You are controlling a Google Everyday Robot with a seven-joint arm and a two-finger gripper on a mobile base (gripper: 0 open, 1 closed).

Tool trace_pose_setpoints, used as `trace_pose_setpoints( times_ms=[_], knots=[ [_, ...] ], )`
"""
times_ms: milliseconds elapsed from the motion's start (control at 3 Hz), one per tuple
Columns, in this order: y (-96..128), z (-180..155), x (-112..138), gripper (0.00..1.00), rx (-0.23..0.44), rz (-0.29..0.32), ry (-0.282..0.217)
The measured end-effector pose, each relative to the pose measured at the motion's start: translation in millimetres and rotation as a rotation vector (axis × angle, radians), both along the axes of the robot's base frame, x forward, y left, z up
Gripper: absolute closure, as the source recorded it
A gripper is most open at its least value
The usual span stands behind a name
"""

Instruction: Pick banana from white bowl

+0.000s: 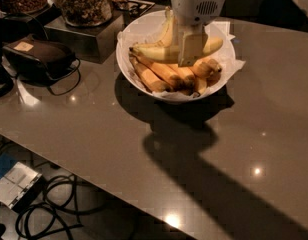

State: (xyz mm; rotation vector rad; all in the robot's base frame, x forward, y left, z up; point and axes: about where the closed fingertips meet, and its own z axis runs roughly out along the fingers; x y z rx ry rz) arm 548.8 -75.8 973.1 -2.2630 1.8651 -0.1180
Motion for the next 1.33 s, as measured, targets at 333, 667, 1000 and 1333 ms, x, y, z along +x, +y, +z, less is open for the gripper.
trace_pose_setpoints(
  times_ms=[333,667,1000,1333],
  knots=[
    [8.5,22.1,-11.2,1.0,0.035,0.021,-0.026],
    [13.9,39.4,-29.0,1.0,0.068,0.048,-0.043],
    [7.6,52.4,-79.4,1.0,0.131,0.047,-0.025],
    [12.0,56.2,-73.5,1.0,0.147,0.047,-0.054]
  ],
)
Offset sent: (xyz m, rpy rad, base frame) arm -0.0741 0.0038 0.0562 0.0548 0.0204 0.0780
